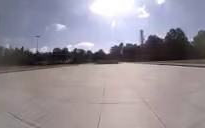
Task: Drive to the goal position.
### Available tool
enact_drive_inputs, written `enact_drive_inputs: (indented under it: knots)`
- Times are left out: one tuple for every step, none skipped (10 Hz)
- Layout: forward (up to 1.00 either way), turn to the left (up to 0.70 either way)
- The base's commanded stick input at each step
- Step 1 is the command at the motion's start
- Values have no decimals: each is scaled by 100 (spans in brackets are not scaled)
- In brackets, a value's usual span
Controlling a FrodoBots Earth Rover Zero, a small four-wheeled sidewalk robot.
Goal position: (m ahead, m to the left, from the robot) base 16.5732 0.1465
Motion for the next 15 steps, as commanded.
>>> enact_drive_inputs:
  knots:
    - [70,-3]
    - [70,-3]
    - [70,-3]
    - [70,-3]
    - [70,-3]
    - [70,-3]
    - [70,-3]
    - [70,-3]
    - [70,-3]
    - [70,-2]
    - [70,-3]
    - [70,-3]
    - [70,-3]
    - [70,-3]
    - [70,-3]
